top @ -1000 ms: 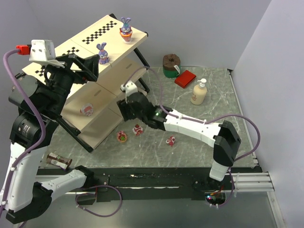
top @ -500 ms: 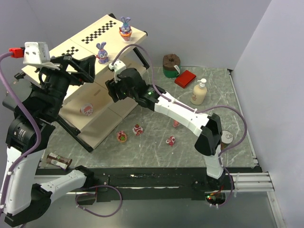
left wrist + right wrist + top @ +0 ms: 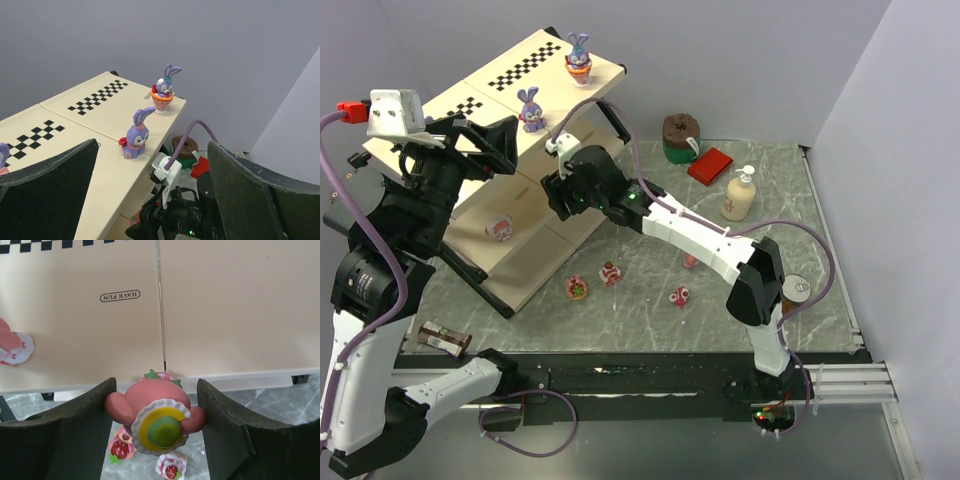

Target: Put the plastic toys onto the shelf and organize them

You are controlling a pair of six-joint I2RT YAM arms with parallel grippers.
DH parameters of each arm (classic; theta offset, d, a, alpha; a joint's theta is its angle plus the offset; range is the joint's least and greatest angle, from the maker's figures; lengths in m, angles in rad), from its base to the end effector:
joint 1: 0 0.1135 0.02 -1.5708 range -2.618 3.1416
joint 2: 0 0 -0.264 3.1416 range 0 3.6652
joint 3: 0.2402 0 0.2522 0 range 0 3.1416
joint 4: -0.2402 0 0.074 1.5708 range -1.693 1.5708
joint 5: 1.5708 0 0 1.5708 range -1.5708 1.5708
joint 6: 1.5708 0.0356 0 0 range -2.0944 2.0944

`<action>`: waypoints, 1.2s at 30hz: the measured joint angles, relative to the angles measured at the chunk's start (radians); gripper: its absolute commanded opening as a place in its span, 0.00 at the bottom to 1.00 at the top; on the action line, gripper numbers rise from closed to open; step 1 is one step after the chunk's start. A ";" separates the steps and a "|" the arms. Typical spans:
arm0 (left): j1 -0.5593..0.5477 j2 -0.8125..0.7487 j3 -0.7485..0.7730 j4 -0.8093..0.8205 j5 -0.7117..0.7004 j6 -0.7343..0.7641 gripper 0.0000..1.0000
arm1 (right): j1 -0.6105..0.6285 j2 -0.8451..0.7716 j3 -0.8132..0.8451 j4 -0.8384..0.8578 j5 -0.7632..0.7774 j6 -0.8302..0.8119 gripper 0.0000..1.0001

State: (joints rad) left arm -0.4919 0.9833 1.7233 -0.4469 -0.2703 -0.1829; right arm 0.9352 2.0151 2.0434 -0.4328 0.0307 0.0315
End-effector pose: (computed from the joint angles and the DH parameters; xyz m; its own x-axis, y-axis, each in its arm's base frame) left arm 0.1083 -0.0473 0.5740 0.2086 -0.3106 -0.9274 0.2723 0.9292 -0.2500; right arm 0.2843 0.3835 0.3756 -0.2583 -0.2971 -0.9192 -0.7798 0.6258 0.0169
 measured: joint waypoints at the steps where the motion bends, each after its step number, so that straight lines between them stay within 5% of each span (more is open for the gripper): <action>1: 0.000 0.000 0.000 0.000 -0.002 0.004 0.96 | 0.000 -0.005 -0.023 0.024 0.002 0.000 0.18; 15: -0.001 0.002 0.000 0.001 -0.017 0.014 0.97 | 0.000 -0.061 -0.270 0.337 0.059 0.004 0.17; 36: -0.001 0.003 0.000 0.001 -0.018 0.014 0.96 | 0.000 -0.024 -0.224 0.385 0.088 0.003 0.34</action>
State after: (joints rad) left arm -0.4927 0.9863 1.7233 -0.4461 -0.2882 -0.1692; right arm 0.9352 1.9911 1.8194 -0.0475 0.1188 0.0349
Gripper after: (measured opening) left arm 0.967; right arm 0.692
